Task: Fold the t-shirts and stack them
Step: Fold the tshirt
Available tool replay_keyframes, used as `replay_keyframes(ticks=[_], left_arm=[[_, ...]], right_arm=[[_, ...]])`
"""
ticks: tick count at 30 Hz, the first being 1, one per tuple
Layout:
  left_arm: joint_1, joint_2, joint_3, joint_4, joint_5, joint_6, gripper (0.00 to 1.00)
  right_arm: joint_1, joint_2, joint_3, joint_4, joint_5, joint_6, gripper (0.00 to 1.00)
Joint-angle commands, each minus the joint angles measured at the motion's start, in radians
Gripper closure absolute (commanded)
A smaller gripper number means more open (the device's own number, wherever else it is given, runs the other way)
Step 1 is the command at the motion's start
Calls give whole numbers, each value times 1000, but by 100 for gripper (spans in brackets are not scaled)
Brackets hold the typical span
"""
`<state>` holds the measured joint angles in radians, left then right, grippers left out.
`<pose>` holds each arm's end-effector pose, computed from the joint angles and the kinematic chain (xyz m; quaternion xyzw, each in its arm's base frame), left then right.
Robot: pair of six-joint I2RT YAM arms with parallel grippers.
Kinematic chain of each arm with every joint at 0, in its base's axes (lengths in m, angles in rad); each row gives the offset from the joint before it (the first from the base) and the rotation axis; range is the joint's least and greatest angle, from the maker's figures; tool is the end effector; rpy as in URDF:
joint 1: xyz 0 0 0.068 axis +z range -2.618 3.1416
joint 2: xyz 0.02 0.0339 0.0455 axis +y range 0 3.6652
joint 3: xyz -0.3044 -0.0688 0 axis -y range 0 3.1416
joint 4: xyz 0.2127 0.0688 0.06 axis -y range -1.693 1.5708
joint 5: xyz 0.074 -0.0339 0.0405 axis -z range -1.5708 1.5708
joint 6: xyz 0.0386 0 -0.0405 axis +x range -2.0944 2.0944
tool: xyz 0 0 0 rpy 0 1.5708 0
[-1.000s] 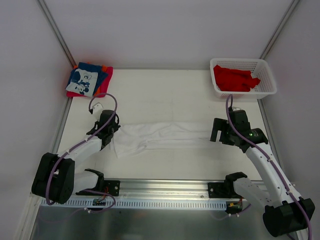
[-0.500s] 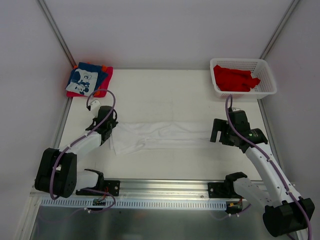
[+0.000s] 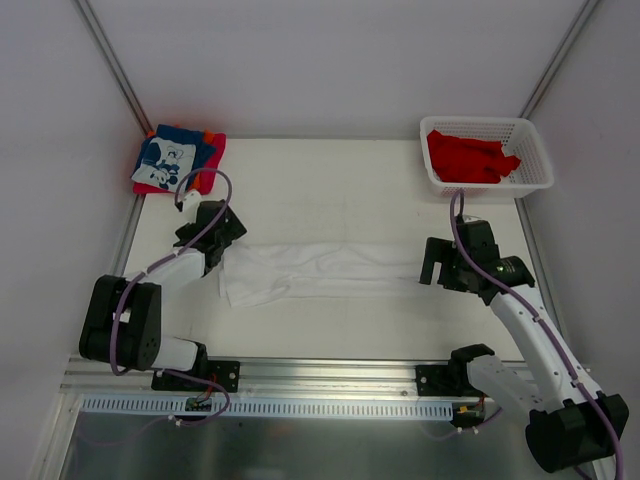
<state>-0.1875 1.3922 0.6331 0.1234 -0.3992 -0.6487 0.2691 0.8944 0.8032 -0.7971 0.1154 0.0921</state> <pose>0.2481 -0.0318 0.2451 -0.2870 0.8314 -0.0176 0.4756 0.1145 0.0270 0.3041 -0.0639 0.9388 0.0066 0.3384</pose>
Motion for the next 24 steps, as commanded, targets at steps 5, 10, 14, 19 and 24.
replay_keyframes(ticks=[5,10,14,19,24], left_arm=[[2,-263,60,-97,101,-2,1],[-17,-455,21,-223,118,-63,1],[-17,-452,-50,-243,213,-121,14],[-20,-429,-147,-203,249,-207,65],[-23,-381,-179,-180,253,-218,82]], right_arm=[[5,75,42,88,-71,11,0],[5,274,146,154,-180,17,1],[9,403,172,254,-217,31,1],[9,596,293,236,-214,14,63],[10,678,318,254,-214,40,67]])
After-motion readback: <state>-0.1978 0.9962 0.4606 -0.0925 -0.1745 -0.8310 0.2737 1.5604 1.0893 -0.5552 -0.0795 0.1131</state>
